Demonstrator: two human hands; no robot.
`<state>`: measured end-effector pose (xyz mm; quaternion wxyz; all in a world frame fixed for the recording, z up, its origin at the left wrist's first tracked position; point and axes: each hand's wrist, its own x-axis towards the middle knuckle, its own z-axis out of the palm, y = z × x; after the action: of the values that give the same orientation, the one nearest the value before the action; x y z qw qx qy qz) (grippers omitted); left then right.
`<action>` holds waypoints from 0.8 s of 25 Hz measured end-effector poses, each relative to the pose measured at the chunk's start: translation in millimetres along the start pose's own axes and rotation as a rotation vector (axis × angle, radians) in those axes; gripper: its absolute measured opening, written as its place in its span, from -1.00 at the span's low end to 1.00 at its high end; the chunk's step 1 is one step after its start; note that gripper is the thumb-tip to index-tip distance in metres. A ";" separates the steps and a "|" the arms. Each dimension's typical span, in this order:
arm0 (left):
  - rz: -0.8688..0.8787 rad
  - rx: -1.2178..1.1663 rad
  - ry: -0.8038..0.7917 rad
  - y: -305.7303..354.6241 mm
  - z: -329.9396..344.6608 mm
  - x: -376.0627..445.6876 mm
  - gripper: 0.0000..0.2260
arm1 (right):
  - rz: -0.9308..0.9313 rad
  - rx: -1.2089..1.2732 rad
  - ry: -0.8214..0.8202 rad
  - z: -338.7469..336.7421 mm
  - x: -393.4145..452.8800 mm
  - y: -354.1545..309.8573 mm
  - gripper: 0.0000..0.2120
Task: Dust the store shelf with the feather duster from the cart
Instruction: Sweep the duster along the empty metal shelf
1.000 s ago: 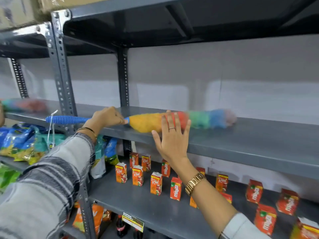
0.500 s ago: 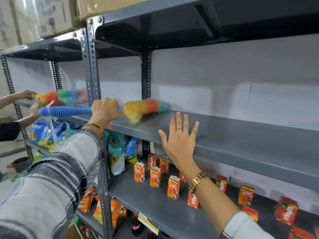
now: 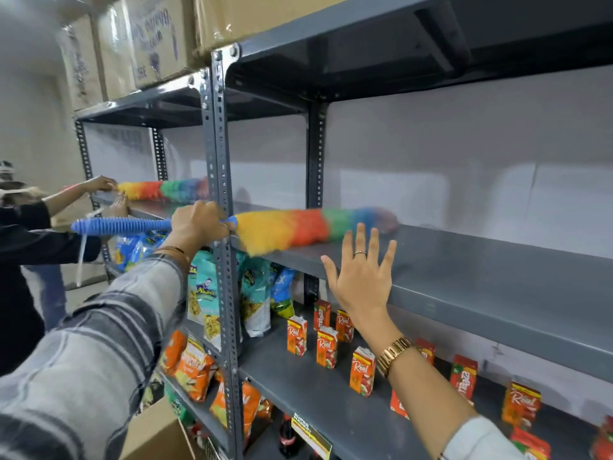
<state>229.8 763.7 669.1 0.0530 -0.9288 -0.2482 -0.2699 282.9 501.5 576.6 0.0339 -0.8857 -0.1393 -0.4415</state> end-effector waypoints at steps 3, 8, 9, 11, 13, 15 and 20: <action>-0.044 -0.023 0.107 14.1 -4.4 -4.7 -0.68 | -0.011 0.020 0.016 -0.7 -1.6 -0.1 -0.40; 0.084 -0.191 -0.146 -2.2 -5.6 -18.0 -0.63 | -0.056 0.046 0.018 -3.9 -4.4 3.6 -0.40; 0.085 -0.166 -0.131 2.5 -6.2 -21.9 -0.64 | -0.071 0.062 0.017 -5.6 -4.8 4.2 -0.40; 0.121 -0.073 0.052 27.8 -12.4 -23.5 -0.67 | -0.114 0.065 -0.001 -9.0 -8.9 10.7 -0.41; 0.196 -0.072 0.122 43.2 -19.7 -20.8 -0.69 | -0.199 0.082 0.018 -11.7 -13.2 15.2 -0.44; 0.300 -0.222 -0.023 46.1 -19.7 -19.7 -0.67 | -0.265 0.099 0.056 -15.6 -19.8 24.3 -0.45; 0.393 -0.228 0.016 108.4 -18.6 -29.1 -0.68 | -0.230 0.070 0.112 -29.1 -27.8 54.3 -0.46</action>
<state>252.8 652.4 673.3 0.0012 -0.9571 -0.0302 -0.2881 259.5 438.1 575.6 0.0217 -0.8363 -0.2530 -0.4859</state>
